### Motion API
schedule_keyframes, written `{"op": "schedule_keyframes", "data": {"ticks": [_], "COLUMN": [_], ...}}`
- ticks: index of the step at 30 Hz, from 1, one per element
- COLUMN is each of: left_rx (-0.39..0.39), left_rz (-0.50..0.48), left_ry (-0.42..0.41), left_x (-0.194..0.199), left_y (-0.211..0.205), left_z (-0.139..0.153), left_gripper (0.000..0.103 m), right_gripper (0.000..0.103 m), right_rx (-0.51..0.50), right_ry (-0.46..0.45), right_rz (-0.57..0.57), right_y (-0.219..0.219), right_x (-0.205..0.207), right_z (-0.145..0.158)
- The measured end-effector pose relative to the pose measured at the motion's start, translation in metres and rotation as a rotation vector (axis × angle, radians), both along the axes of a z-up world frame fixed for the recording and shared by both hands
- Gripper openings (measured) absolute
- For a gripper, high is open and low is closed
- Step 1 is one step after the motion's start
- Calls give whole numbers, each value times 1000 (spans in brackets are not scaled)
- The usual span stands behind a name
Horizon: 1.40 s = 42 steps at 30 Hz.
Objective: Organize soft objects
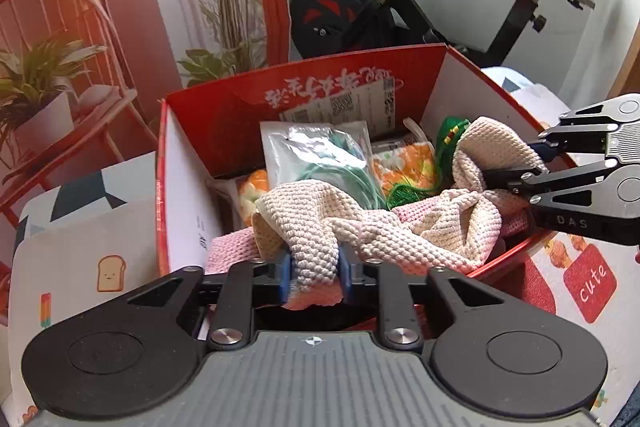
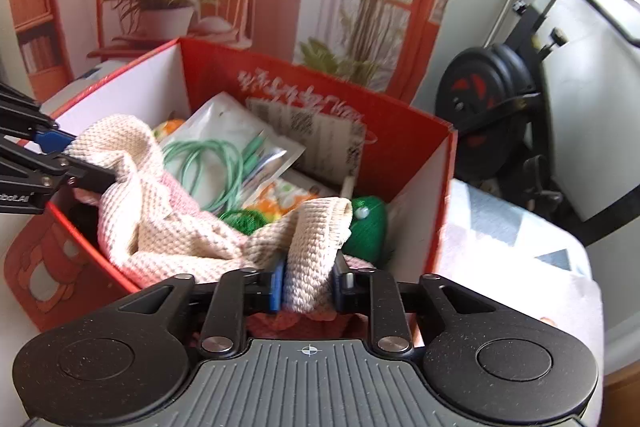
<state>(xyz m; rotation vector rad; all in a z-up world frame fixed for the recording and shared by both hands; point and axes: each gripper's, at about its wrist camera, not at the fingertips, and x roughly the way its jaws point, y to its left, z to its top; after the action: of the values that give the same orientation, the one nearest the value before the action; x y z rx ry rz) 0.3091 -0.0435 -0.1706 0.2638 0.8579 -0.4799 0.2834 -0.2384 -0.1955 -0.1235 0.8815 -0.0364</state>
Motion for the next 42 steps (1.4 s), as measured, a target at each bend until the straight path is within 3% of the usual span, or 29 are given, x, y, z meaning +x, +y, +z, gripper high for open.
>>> {"op": "schedule_keyframes", "data": {"ticks": [2,4,6,8,10,12,17,31,42], "left_rx": [-18,-42,-83,-100,-96,-91,-170,-129,-162], "left_rz": [11,23,30,36,38,51,95,204,222], "left_ry": [-12,-28,-43,-76,-103,-115,-121,-230,-318], "left_x": [-2,-5,-11,-18,-24,-29,-40,-75,-119], "left_y": [5,9,13,15,13,11,18,18,24], "left_z": [5,10,17,23,28,31,41,76,110], "left_gripper": [40,58,87,97,98,100,103,103,103], "right_gripper": [30,40,57,65,74,90,102,103,102], "right_rx": [-1,3,24,43,75,116,137,174,218], "right_ry": [-30,-56,-83,-117,-141,-161,-198,-294,-382], "right_rz": [-15,-32,-41,-57,-70,-83,-108,-219,-295], "right_y": [-2,-4,-7,-8,-10,-10,-6,-1,-1], "right_x": [-4,-8,-12,-18,-23,-29,-43,-85,-129], "right_z": [6,11,18,25,32,38,52,85,120]}}
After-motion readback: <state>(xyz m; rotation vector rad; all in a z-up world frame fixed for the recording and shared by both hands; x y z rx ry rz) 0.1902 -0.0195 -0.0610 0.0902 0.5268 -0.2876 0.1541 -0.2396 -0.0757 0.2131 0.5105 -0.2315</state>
